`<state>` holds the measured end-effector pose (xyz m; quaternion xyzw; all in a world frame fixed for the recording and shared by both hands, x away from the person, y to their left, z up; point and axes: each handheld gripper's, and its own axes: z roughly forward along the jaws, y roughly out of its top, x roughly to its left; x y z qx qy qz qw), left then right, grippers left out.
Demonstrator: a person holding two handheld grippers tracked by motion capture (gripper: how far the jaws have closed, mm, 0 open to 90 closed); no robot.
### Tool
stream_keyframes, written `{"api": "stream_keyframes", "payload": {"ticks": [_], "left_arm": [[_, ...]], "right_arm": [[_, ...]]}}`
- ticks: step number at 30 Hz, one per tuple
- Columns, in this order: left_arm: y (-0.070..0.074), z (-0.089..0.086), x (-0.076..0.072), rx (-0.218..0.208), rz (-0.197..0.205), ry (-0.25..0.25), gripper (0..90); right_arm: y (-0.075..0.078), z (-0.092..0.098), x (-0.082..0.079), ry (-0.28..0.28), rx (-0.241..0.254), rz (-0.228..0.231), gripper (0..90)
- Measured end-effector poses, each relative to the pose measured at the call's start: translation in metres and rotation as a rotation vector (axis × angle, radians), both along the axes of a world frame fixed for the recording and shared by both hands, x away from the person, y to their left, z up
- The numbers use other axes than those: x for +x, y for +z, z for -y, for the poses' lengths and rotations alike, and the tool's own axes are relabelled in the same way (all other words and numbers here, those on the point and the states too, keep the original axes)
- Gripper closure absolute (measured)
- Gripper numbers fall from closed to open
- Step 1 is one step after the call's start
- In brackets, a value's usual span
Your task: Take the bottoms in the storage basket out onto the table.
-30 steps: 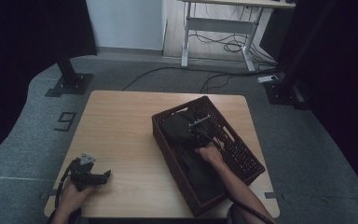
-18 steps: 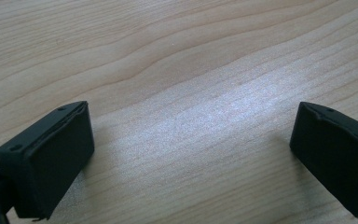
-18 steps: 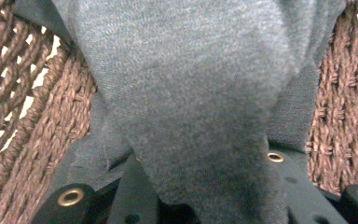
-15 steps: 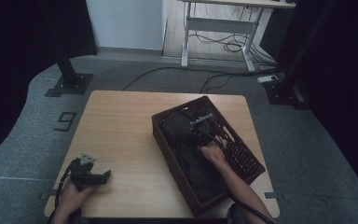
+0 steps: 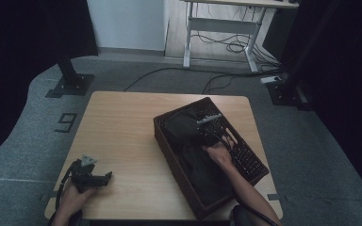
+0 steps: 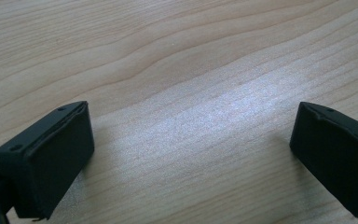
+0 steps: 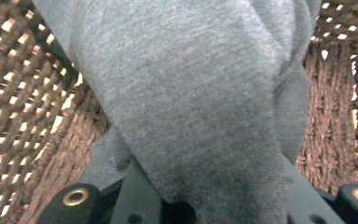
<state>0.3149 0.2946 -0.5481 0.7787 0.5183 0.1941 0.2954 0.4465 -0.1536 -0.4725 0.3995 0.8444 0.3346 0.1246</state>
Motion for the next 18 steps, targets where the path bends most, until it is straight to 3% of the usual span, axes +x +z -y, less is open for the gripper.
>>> {"api": "stream_keyframes", "payload": {"ticks": [6,18], "left_arm": [[0.0,0.0,0.0,0.0,0.0,0.0,0.0],[0.0,0.0,0.0,0.0,0.0,0.0,0.0]], "right_arm": [[0.013,0.005,-0.008,0.004,0.023,0.046,73.7],[0.031,0.016,-0.015,-0.012,0.088,0.084,73.7]]}}
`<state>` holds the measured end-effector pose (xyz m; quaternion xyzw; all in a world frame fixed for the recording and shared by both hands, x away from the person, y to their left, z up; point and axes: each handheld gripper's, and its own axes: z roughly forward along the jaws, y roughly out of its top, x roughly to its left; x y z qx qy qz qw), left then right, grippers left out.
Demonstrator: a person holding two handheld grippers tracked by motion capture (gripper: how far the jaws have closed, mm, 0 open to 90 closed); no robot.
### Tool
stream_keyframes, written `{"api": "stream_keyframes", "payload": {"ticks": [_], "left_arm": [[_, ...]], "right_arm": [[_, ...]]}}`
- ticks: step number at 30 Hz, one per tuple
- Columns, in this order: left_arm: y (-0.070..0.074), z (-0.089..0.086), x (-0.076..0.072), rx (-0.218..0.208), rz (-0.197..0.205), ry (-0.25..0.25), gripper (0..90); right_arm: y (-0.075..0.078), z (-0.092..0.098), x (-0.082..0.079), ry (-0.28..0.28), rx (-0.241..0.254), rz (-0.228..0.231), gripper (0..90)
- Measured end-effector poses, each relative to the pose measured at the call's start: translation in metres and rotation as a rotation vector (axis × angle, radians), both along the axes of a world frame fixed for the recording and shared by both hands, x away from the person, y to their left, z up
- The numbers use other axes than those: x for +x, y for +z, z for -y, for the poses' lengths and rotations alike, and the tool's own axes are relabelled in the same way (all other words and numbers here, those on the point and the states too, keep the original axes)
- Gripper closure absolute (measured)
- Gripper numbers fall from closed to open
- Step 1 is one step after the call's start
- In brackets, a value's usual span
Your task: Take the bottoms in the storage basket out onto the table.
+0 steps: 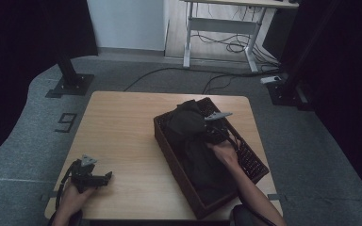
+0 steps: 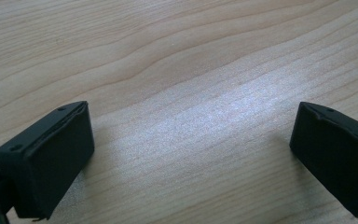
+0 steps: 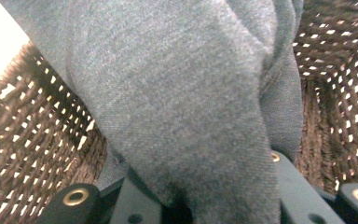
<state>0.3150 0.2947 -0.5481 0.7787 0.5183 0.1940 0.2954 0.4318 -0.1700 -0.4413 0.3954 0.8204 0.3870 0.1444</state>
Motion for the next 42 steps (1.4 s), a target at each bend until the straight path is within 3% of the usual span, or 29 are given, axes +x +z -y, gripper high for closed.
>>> {"api": "stream_keyframes", "payload": {"ticks": [16,42], "left_arm": [[0.0,0.0,0.0,-0.001,0.0,0.001,0.0],[0.0,0.0,0.0,0.0,-0.001,0.0,0.0]], "right_arm": [[0.03,0.009,-0.006,-0.011,0.073,0.046,73.7],[0.082,0.023,-0.013,-0.028,0.108,0.076,73.8]]}}
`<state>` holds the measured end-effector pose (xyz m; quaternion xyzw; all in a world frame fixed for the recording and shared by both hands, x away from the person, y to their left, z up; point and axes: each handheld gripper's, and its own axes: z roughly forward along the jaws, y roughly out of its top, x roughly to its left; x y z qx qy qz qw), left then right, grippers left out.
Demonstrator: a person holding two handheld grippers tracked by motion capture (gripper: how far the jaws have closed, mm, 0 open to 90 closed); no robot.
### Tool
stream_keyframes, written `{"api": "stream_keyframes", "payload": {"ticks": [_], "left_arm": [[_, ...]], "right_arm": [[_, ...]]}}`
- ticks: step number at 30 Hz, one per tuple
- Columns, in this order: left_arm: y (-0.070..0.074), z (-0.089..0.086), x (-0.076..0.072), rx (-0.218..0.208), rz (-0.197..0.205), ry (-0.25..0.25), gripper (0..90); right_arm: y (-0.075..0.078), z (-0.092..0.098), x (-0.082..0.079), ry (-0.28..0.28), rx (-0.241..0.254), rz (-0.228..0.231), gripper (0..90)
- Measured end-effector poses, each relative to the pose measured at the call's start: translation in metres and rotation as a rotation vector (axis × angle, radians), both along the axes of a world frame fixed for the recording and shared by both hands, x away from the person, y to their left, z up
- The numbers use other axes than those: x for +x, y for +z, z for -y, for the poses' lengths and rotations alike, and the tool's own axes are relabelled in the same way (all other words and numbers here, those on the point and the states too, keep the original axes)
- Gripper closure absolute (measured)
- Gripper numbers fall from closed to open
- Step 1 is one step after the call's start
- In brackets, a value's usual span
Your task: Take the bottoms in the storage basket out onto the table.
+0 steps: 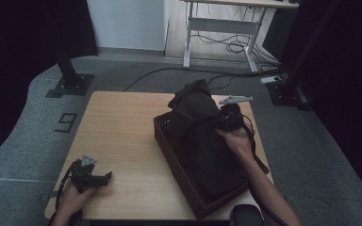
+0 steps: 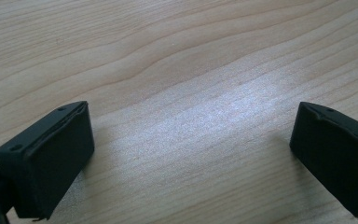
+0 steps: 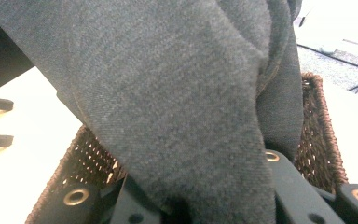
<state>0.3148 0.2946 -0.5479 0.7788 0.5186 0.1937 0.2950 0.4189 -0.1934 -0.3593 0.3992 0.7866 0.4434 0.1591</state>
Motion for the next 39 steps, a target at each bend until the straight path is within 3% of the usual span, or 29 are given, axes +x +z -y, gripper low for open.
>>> {"api": "stream_keyframes", "payload": {"ticks": [16,39], "left_arm": [[0.0,0.0,0.0,0.0,0.0,0.0,0.0],[0.0,0.0,0.0,0.001,-0.001,0.0,0.0]], "right_arm": [[0.02,0.001,0.0,0.01,-0.016,-0.006,73.9],[0.062,0.003,-0.004,0.013,0.014,0.02,73.9]]}}
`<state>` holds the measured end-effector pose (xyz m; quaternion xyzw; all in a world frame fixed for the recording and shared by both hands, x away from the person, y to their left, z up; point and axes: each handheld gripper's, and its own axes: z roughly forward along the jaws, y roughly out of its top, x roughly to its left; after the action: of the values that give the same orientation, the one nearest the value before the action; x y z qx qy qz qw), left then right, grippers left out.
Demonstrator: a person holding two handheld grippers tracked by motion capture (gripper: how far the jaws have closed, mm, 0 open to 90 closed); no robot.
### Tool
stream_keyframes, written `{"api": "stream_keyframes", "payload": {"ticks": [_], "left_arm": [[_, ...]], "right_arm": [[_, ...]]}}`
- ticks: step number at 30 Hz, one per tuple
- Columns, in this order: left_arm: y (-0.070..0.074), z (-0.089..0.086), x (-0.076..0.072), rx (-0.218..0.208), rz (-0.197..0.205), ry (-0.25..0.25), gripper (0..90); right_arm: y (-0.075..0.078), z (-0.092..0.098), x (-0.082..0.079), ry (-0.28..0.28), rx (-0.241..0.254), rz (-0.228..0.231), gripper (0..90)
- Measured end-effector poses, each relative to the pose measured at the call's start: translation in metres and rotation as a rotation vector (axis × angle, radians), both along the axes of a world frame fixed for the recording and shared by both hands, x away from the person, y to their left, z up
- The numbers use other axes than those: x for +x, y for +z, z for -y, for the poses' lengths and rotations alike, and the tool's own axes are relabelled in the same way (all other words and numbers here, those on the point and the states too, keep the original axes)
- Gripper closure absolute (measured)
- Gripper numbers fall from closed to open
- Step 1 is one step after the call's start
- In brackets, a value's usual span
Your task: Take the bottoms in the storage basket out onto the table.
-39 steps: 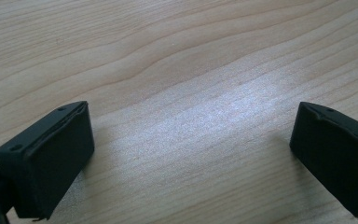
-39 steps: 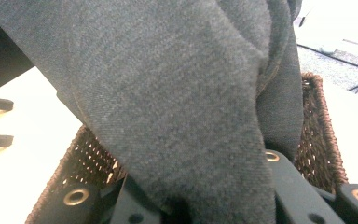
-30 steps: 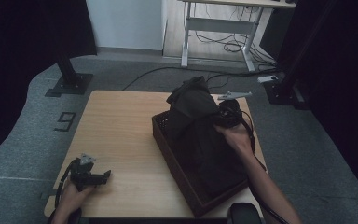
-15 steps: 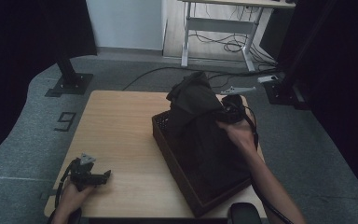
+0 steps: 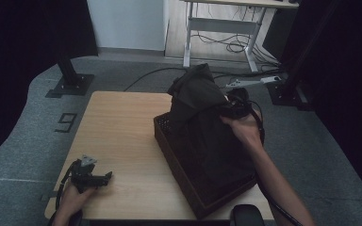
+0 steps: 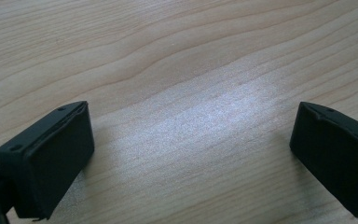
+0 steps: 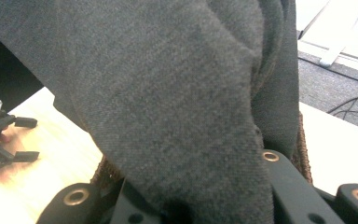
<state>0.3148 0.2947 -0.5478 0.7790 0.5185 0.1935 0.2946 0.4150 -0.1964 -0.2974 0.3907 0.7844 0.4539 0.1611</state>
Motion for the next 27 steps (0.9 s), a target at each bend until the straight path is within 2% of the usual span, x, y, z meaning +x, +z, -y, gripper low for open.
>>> {"api": "stream_keyframes", "payload": {"ticks": [7,17,27], "left_arm": [[0.0,0.0,0.0,0.0,0.0,0.0,0.0],[0.0,0.0,0.0,0.0,0.0,0.0,0.0],[0.0,0.0,0.0,0.002,0.0,0.0,0.0]], "right_arm": [[0.013,0.001,-0.001,-0.003,0.018,0.005,73.8],[0.03,-0.002,-0.003,0.001,0.01,0.013,73.8],[0.046,-0.005,-0.004,0.01,0.029,0.014,73.8]]}}
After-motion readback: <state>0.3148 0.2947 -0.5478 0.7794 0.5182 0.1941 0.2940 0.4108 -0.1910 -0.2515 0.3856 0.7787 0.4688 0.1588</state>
